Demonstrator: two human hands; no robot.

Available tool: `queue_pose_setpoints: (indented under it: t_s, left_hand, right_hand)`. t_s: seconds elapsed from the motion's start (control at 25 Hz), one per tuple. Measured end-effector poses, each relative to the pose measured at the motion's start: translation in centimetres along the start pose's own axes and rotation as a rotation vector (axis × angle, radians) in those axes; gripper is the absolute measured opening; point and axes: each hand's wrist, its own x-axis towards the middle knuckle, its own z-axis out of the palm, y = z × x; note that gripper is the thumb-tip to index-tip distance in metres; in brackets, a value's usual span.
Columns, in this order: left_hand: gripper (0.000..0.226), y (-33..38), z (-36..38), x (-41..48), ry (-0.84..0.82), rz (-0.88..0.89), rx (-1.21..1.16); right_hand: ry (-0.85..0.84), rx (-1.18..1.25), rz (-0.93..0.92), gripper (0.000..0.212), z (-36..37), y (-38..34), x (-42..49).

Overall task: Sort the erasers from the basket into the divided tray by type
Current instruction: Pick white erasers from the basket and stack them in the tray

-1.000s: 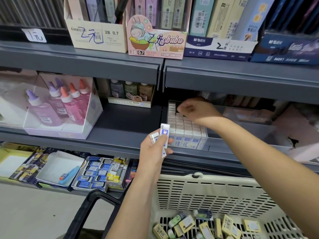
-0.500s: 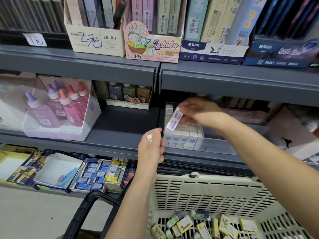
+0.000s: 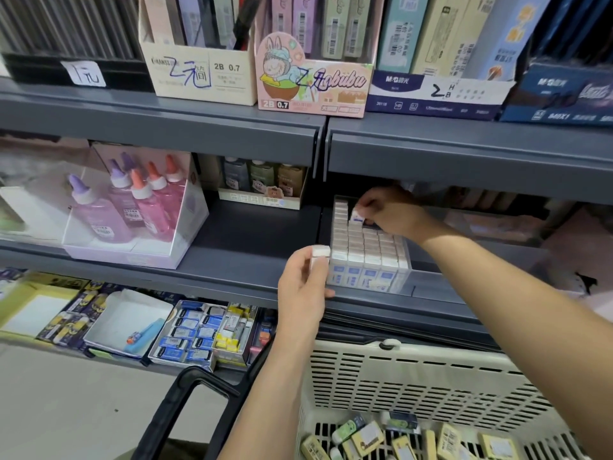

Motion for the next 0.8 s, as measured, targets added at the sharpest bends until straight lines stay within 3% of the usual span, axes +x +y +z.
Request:
queue_pose_setpoints:
  t_s: [0.12, 0.32, 0.4, 0.6, 0.8]
  left_hand:
    - [0.033, 0.0, 0.0, 0.0, 0.013, -0.048, -0.056]
    - [0.027, 0.4, -0.3, -0.1, 0.053, -0.096, -0.116]
    - [0.025, 0.4, -0.3, 0.0, 0.047, -0.101, -0.145]
    - [0.016, 0.6, 0.2, -0.2, -0.005, -0.053, -0.187]
    - [0.024, 0.8, 0.4, -0.1, -0.085, -0.221, -0.310]
  right_hand:
    - [-0.016, -0.075, -0.024, 0.020, 1.2, 0.3, 0.2]
    - [0.054, -0.202, -0.084, 0.023, 0.1, -1.3, -1.8]
    - [0.085, -0.117, -0.114, 0.017, 0.1, -2.9, -3.6]
    - [-0.177, 0.153, -0.150, 0.015, 0.6, -5.4, -7.3]
    - [-0.277, 0.427, -0.184, 0.009, -0.9, -4.8, -8.0]
